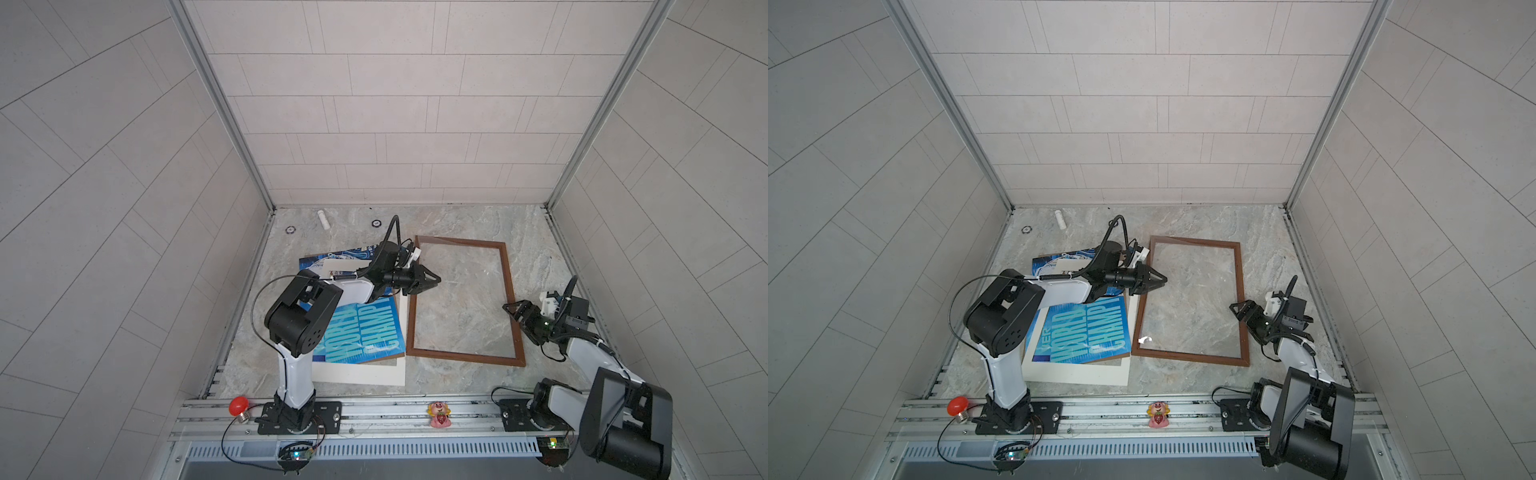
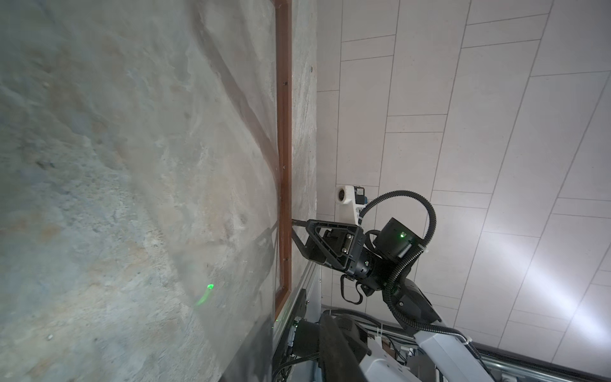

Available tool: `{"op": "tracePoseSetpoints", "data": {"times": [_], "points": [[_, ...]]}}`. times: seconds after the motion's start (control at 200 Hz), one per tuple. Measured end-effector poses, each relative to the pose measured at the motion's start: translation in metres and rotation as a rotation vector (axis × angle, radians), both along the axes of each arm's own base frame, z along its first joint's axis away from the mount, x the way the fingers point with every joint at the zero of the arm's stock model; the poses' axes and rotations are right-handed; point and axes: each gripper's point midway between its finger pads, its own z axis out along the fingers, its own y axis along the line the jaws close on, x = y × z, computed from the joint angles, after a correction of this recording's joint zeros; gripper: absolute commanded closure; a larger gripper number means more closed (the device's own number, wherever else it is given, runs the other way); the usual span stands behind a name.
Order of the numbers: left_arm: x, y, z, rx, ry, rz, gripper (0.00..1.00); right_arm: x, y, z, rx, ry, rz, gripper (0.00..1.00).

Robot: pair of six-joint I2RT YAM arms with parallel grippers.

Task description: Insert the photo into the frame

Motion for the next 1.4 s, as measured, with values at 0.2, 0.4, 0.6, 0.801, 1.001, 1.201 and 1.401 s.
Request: {"op": "tracePoseSetpoints", "data": {"times": [0.2, 0.4, 0.6, 0.801, 1.001, 1.201, 1.401], "points": [[0.006, 0.0, 0.0, 0.147, -0.026, -0.015, 1.0, 0.0, 0.0, 0.001, 0.003, 0.004, 0.001, 0.17], [0.029, -0.005, 0.05, 0.214, -0.102, 0.003, 1.0, -0.002, 0.001, 0.002, 0.025, 0.049, -0.001, 0.17], [0.065, -0.041, 0.16, 0.105, -0.291, 0.026, 1.0, -0.001, -0.013, 0.011, 0.068, 0.047, -0.076, 0.17], [0.087, -0.081, 0.247, -0.04, -0.449, 0.045, 1.0, -0.004, -0.045, 0.011, 0.164, 0.052, -0.217, 0.18], [0.083, -0.086, 0.247, -0.048, -0.438, 0.054, 1.0, -0.011, -0.067, 0.006, 0.275, 0.058, -0.33, 0.19], [0.077, -0.073, 0.126, 0.117, -0.278, 0.035, 1.0, -0.011, -0.075, 0.009, 0.292, 0.038, -0.357, 0.17], [0.066, -0.043, 0.007, 0.298, -0.121, 0.017, 1.0, -0.014, -0.071, 0.003, 0.29, 0.054, -0.334, 0.17]]}}
